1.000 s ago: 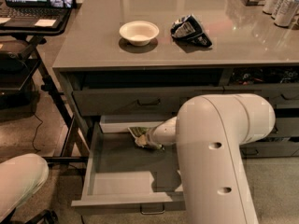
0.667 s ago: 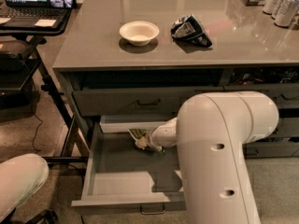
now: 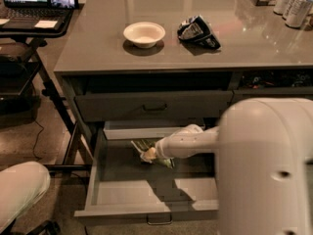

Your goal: Pick green jalapeno chip bag from middle drawer and place on counter

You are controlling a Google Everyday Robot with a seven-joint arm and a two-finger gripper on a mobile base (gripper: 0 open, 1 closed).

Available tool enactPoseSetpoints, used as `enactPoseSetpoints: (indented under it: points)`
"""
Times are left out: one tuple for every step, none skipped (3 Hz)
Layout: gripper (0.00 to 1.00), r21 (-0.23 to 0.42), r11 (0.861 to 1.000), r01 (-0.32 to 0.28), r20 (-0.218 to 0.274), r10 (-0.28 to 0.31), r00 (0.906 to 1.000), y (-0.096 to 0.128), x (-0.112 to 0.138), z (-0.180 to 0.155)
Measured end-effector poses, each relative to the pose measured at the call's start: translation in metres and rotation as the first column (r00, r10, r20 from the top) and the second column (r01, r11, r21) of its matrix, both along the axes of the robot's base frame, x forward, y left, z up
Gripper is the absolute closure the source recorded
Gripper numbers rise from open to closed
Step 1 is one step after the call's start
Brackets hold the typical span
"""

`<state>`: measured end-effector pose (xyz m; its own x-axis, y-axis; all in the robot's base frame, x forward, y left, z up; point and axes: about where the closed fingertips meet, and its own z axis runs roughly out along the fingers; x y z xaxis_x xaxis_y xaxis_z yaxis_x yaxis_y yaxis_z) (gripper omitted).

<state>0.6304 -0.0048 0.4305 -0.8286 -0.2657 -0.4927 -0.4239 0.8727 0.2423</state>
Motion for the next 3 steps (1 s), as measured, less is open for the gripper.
enactPoseSetpoints:
  points:
    - [1.0, 0.033, 0.999, -0.025, -0.044, 0.027, 0.9987, -0.006, -0.031, 0.033]
    - [1.0, 0.088, 0.993, -0.082, -0.077, 0.089, 0.9931, -0.012, -0.07, 0.088]
    - [1.0, 0.061, 0.983, -0.174, -0.025, 0.176, 0.9841, -0.021, -0.103, 0.155]
